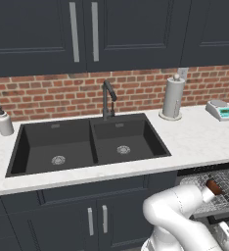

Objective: Pick up the cup and bowl from the counter, place them in the dishwasher, and close the dishwasher door.

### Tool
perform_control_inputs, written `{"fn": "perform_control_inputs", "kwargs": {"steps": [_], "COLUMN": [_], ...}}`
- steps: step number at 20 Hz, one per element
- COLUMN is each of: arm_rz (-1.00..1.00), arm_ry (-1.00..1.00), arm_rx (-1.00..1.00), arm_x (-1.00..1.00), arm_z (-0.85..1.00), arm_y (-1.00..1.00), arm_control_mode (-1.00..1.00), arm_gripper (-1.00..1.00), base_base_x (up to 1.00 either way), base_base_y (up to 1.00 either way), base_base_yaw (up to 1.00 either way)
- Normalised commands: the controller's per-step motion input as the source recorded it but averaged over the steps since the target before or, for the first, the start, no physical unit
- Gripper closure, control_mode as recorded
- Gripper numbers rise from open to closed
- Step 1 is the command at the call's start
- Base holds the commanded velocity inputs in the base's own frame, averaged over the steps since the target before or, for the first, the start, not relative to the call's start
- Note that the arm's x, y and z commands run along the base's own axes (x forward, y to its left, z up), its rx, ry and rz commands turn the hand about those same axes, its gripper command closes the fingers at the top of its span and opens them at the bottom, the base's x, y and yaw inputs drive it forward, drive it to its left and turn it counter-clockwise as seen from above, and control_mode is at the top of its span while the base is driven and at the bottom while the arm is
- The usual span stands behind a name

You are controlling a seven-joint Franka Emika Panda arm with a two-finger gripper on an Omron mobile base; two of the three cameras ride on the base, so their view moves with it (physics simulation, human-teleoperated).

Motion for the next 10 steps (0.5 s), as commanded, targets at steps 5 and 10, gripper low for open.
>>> {"fn": "perform_control_inputs", "kwargs": {"steps": [5, 10], "arm_rz": [-0.07, -0.03], "arm_ry": [0.09, 0.21], "arm_rx": [0.07, 0.03], "arm_x": [1.0, 1.0], "arm_z": [0.09, 0.0], "arm_y": [-0.02, 0.0], "arm_control_mode": [-1.0, -1.0], "arm_gripper": [-1.0, -1.0], "base_base_x": [0.0, 0.0], "base_base_y": [0.0, 0.0], "base_base_yaw": [0.0, 0.0]}}
